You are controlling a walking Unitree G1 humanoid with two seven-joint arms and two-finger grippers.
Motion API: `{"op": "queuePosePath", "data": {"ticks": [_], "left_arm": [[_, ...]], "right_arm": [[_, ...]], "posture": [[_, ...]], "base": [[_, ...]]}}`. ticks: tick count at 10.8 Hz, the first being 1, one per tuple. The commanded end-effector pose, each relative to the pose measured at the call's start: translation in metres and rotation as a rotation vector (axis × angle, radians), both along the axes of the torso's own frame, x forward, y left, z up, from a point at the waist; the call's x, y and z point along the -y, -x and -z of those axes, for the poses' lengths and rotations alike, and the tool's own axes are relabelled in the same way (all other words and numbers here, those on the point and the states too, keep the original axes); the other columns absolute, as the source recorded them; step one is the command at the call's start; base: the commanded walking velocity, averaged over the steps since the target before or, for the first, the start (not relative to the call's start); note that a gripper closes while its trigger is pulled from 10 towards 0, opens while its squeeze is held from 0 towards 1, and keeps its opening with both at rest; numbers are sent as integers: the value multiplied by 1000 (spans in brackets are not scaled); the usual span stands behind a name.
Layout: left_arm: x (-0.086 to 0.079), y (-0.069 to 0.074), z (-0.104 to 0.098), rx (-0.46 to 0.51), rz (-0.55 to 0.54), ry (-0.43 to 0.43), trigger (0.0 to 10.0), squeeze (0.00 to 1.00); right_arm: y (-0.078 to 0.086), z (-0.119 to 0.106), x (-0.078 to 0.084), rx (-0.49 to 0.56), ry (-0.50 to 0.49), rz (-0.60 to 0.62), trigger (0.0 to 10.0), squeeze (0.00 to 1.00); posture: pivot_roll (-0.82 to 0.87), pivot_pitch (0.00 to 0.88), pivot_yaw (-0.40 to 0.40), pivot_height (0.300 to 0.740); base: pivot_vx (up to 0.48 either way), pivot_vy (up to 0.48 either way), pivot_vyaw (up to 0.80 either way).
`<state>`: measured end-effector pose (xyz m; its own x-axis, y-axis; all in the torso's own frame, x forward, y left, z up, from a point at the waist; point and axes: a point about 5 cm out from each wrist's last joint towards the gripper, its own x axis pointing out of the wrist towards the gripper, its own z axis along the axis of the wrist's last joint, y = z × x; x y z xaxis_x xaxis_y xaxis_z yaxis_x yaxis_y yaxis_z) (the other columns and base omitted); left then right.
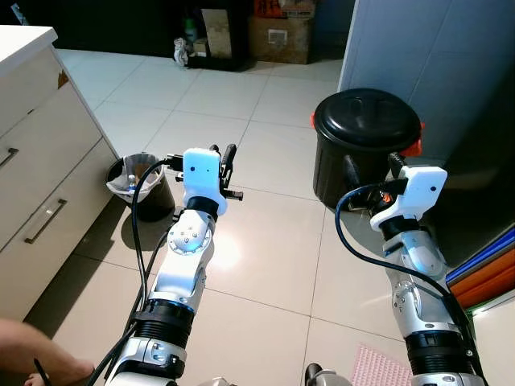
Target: Kitchen organization
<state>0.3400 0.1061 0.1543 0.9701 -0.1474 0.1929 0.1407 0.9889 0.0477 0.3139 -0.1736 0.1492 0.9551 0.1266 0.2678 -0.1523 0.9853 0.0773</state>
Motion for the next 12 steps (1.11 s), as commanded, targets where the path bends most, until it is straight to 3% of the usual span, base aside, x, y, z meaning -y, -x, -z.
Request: {"op": "queuePosePath", "data": {"ticks": [1, 4, 12], "left_arm": [[-2, -2, 0, -6, -14, -7, 10000, 0], [-3, -3, -1, -7, -18, -6, 10000, 0], [-2, -2, 0, -7, -9, -5, 10000, 0]], "right_arm": [[-1, 0, -1, -3, -6, 2, 10000, 0], [-1, 0, -1, 4, -6, 5, 10000, 0], [1, 2, -3, 2, -3, 0, 10000, 0]], "posture": [[-67, 94, 99, 740], [-64, 95, 100, 740], [-71, 93, 108, 740]], "base": [[0, 0, -800], [80, 0, 0], [291, 0, 0]]}}
